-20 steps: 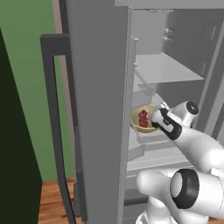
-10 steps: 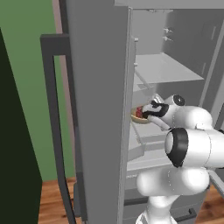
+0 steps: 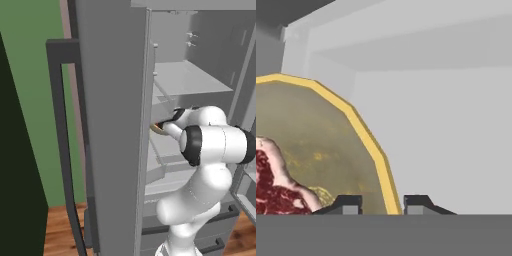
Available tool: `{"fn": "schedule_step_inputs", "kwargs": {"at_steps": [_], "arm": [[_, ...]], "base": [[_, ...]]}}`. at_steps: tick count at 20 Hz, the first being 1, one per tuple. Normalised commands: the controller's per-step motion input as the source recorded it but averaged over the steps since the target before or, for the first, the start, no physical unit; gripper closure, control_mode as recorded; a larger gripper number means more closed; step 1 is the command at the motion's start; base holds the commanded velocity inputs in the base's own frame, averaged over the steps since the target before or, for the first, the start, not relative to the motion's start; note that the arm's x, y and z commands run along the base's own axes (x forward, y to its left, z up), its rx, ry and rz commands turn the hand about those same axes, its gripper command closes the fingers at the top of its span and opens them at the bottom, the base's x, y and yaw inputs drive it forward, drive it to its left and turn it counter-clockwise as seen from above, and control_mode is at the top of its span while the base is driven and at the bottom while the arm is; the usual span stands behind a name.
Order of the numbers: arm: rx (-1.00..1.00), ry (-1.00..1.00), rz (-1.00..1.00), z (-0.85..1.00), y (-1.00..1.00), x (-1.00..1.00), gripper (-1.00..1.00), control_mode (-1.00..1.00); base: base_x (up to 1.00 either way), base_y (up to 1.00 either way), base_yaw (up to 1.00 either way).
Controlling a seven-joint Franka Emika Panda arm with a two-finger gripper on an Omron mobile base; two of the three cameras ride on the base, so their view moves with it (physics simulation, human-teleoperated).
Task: Place one of the steaks on the plate and the other in the bowl. Then place the bowl in the fridge.
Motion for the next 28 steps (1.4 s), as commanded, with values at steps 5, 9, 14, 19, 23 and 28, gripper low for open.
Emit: {"fn": "schedule_step_inputs", "kwargs": {"at_steps": [5,9,14,19,23,28], "arm": [[-0.05,0.07,0.00,0.00,0.00,0.29,1.00,-1.00],[-0.05,0.01,0.00,0.19,0.00,0.01,1.00,-1.00],[-0.16,0.00,0.00,0.21,0.00,0.01,1.00,-1.00],[-0.15,0.00,0.03,0.17,0.00,0.00,1.00,-1.00],[-0.09,0.02,0.09,0.32,0.00,0.15,1.00,-1.00],[0.00,0.06,0.00,0.00,0.00,0.20,1.00,-1.00]], "base": [[0.00,0.00,0.00],[0.00,0.00,0.00],[0.00,0.00,0.00],[0.00,0.00,0.00],[0.00,0.00,0.00],[0.00,0.00,0.00]]}}
